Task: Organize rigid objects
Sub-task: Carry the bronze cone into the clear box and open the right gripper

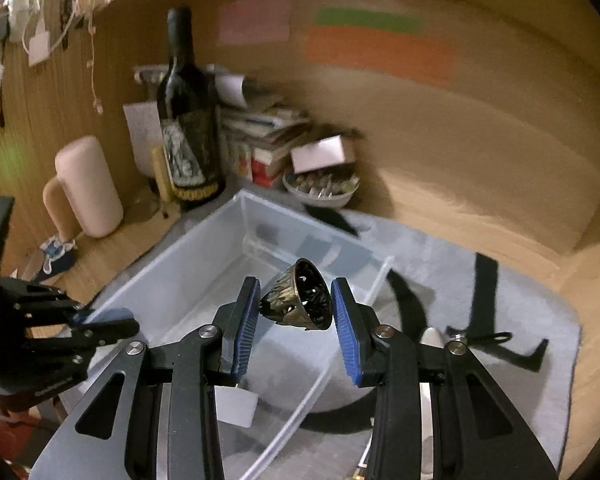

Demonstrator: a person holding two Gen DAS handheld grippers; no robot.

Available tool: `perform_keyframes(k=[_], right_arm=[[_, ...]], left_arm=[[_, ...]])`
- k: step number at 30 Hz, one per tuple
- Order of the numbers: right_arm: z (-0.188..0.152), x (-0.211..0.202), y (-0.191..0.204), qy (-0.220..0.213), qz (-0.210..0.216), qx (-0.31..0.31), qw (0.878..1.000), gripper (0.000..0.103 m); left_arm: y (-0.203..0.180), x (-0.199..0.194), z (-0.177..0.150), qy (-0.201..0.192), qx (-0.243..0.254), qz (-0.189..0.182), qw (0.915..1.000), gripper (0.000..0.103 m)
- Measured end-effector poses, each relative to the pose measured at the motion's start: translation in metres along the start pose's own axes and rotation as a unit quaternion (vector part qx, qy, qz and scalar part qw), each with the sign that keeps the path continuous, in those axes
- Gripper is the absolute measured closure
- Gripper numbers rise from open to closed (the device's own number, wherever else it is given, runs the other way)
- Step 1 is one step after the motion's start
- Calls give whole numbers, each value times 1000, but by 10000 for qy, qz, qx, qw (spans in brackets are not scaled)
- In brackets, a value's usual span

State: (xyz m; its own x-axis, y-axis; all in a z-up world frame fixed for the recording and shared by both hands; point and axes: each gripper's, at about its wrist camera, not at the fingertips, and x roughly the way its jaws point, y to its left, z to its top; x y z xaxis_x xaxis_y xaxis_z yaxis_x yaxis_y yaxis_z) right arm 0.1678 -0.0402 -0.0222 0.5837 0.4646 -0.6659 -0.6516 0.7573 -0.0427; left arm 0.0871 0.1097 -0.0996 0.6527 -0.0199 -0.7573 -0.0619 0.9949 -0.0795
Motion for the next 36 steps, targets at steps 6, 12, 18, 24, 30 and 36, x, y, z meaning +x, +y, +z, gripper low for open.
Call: perform_keyframes(k=[6, 12, 18, 24, 30, 36], right_arm=[[-6, 26, 0, 573, 166, -41, 9982, 69], [-14, 41, 10, 922, 203, -254, 9952, 69], [-16, 42, 16, 984, 160, -437, 9941, 69], [-16, 44, 19, 979, 150, -466, 9940, 61], [-13, 32, 20, 753, 83, -492, 9959, 53], [-9, 12, 15, 453, -20, -434, 9980, 41]], left_arm=[[2, 0, -1, -23, -10, -57, 10000, 96], [2, 0, 0, -33, -9, -85, 10000, 96], [2, 0, -1, -39, -10, -83, 10000, 96], [2, 0, 0, -33, -6, -81, 10000, 96], [2, 0, 0, -26, -9, -64, 10000, 96], [1, -1, 1, -9, -4, -26, 10000, 96]])
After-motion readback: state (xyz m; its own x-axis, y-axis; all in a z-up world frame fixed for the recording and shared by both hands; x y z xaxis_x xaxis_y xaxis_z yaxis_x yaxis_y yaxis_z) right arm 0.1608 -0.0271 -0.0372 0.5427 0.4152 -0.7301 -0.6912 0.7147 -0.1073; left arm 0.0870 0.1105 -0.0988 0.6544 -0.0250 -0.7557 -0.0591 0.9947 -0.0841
